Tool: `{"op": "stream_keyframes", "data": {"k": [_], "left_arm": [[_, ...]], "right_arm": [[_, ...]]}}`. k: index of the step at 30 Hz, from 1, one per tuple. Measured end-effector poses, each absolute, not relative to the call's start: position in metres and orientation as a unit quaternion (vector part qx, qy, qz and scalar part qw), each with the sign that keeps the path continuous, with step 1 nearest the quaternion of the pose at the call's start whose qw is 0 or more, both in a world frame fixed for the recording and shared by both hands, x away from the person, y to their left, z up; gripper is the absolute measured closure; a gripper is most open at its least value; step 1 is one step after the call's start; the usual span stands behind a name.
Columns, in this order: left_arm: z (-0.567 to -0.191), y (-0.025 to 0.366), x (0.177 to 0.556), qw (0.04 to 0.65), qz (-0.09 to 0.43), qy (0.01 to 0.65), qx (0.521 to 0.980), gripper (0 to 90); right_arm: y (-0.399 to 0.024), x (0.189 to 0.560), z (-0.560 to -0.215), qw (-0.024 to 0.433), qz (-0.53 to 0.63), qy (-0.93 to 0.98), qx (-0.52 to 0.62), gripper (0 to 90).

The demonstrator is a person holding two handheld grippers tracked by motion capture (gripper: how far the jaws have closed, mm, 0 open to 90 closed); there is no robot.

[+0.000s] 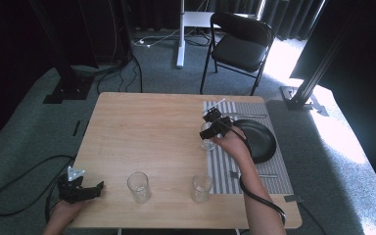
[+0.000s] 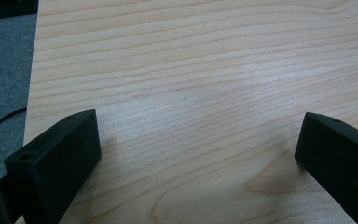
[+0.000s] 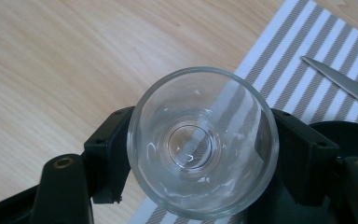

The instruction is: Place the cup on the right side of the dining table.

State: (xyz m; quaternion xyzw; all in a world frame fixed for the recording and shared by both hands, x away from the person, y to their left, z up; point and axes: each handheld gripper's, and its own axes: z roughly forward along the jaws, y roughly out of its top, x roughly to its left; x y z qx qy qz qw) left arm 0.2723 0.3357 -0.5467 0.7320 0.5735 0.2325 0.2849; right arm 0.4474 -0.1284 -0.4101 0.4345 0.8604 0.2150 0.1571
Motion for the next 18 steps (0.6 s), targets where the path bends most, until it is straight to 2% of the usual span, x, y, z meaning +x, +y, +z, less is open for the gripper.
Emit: {"op": "stream_keyframes", "data": {"k": [18], "left_arm": [[-0.547,0.336,0.272,0.285,0.233,0.574,0.732,0.4]], "right_arm": [[-0.146,0.49,-0.397,0.178,0.204,0.839,0.472,28.1]]}}
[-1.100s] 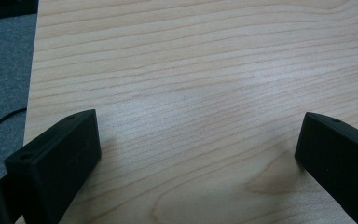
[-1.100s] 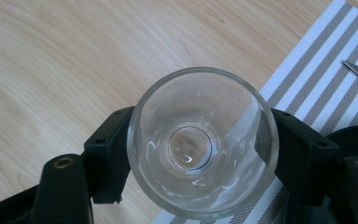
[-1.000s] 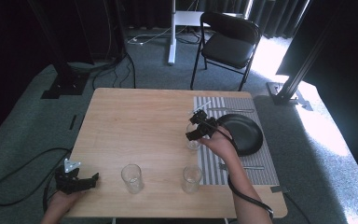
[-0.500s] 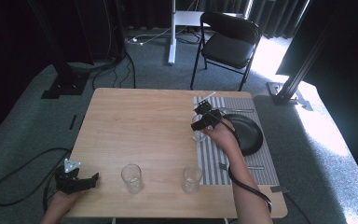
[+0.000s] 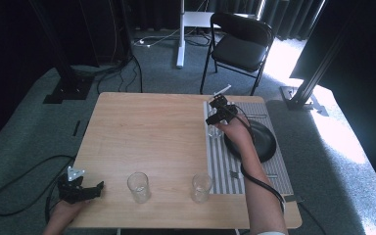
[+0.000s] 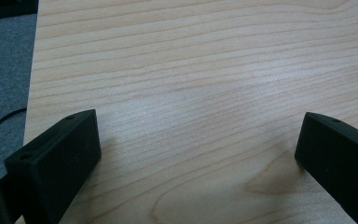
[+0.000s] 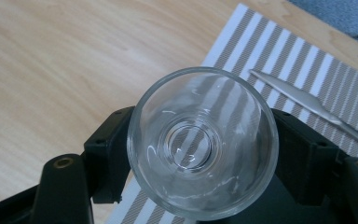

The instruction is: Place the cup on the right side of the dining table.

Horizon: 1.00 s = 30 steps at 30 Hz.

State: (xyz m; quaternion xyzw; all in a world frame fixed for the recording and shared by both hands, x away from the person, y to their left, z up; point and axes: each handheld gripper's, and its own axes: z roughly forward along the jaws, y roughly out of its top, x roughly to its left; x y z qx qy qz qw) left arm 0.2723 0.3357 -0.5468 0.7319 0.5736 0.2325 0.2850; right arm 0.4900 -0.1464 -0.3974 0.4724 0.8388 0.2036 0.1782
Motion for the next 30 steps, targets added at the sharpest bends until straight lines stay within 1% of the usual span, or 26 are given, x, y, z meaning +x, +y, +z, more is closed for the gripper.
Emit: {"op": "stream_keyframes", "data": {"k": [1,5,11,30], "left_arm": [[-0.547,0.336,0.272,0.285,0.233,0.574,0.732,0.4],[-0.547,0.336,0.272,0.285,0.233,0.574,0.732,0.4],[-0.547,0.336,0.272,0.285,0.233,0.574,0.732,0.4],[-0.547,0.336,0.272,0.285,0.233,0.574,0.732,0.4]], "right_arm": [[-0.151,0.497,-0.396,0.181,0.206,0.832,0.482,28.0],[-0.152,0.504,-0.396,0.184,0.204,0.828,0.489,28.0],[-0.156,0.521,-0.403,0.184,0.192,0.823,0.502,28.0],[-0.163,0.551,-0.413,0.176,0.187,0.81,0.527,28.0]]}}
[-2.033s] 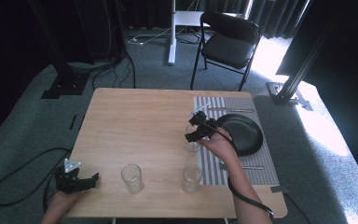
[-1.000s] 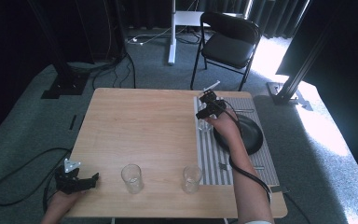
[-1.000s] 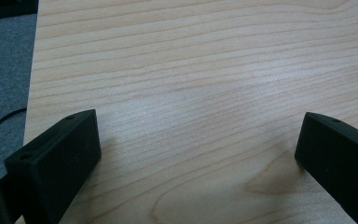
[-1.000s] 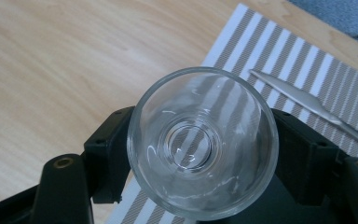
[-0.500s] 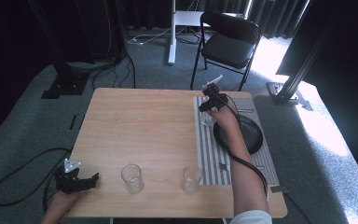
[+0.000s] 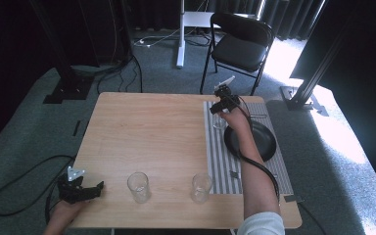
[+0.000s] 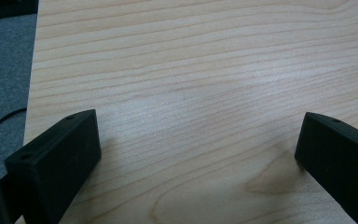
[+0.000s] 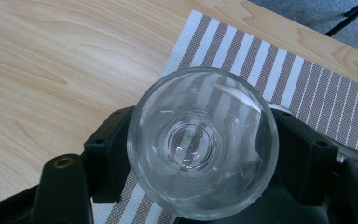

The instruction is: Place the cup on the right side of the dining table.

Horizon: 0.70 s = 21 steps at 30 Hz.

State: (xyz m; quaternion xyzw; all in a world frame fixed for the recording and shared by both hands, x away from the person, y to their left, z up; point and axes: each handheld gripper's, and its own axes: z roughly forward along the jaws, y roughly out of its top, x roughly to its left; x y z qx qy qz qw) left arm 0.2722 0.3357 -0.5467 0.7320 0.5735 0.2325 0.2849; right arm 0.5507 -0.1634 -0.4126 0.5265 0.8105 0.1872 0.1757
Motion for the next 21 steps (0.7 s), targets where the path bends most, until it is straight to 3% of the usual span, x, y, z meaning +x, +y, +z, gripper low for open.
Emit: {"op": "stream_keyframes", "data": {"k": [21], "left_arm": [[-0.547,0.335,0.271,0.283,0.234,0.578,0.729,0.5]], "right_arm": [[-0.163,0.567,-0.428,0.163,0.173,0.811,0.535,28.0]]}}
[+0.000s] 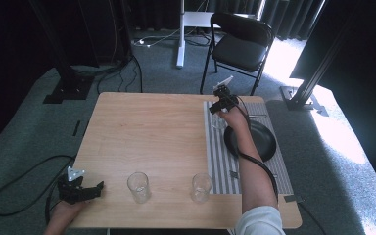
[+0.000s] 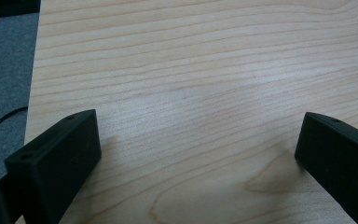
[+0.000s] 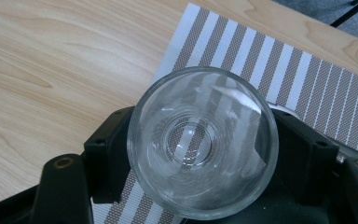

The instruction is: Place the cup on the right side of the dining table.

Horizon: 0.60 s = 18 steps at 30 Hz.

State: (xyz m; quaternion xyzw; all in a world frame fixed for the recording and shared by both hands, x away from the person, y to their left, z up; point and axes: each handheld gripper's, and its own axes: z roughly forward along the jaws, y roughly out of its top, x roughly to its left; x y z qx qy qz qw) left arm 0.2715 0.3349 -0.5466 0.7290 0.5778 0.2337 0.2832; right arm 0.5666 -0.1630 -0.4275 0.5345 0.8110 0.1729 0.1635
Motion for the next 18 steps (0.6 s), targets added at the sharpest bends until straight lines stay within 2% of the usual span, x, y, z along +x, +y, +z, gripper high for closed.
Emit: {"op": "stream_keyframes", "data": {"k": [12,18], "left_arm": [[-0.5467,0.3349,0.2715,0.284,0.234,0.578,0.729,0.4],[-0.5467,0.3349,0.2715,0.284,0.234,0.578,0.729,0.5]], "right_arm": [[-0.1675,0.5649,-0.4313,0.154,0.176,0.806,0.544,27.4],[-0.1716,0.5634,-0.4325,0.153,0.181,0.798,0.555,21.5]]}}
